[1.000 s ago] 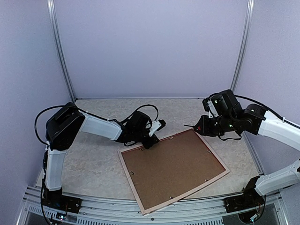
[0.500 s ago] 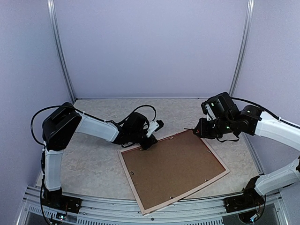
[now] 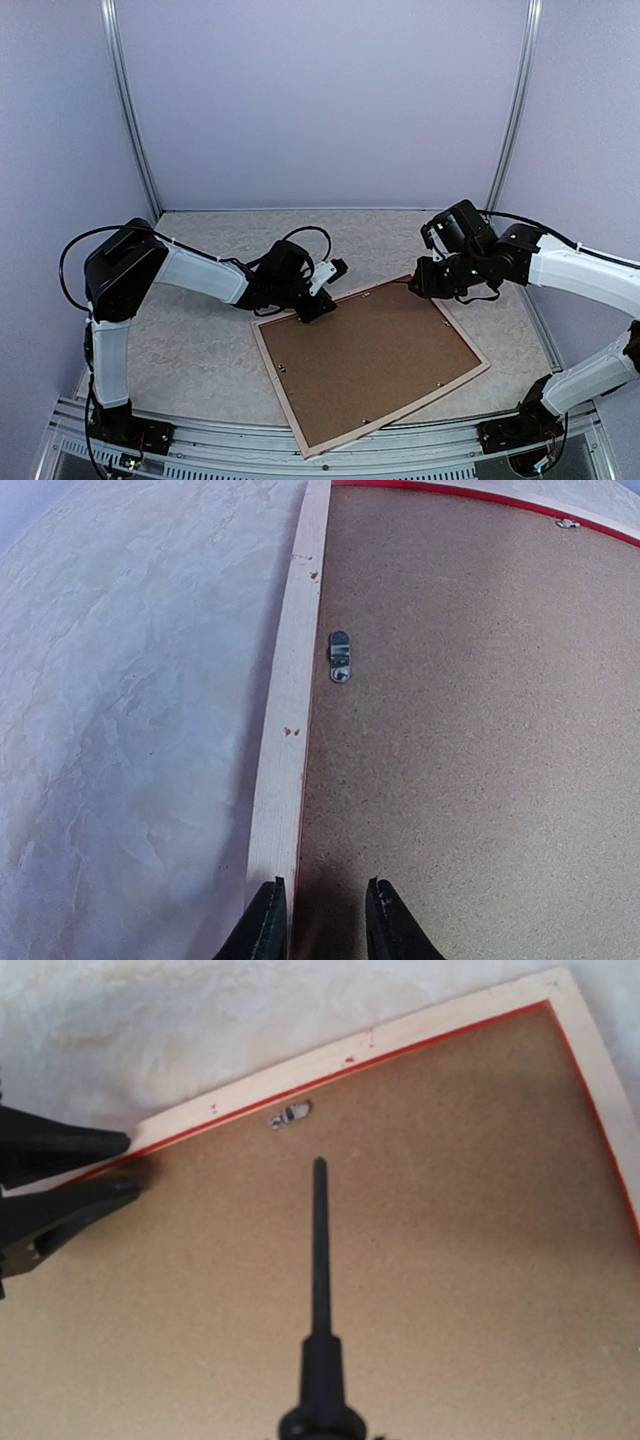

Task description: Take the photo out of the frame

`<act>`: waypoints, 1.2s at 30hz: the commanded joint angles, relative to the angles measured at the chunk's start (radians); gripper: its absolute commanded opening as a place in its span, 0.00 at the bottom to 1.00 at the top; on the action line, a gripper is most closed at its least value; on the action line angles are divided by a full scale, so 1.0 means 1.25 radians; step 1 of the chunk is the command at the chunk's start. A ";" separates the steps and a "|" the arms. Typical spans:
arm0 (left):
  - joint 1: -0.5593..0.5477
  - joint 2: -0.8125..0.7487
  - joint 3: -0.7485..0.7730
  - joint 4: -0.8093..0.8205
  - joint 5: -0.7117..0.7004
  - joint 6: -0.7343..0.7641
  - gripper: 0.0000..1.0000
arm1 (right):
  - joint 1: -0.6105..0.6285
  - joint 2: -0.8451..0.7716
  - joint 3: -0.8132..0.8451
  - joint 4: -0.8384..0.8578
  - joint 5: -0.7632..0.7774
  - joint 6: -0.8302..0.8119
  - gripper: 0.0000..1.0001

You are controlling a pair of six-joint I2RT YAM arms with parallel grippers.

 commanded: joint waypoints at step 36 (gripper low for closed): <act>0.054 0.003 -0.009 -0.023 -0.020 -0.017 0.45 | -0.115 -0.020 -0.136 -0.179 0.085 0.049 0.00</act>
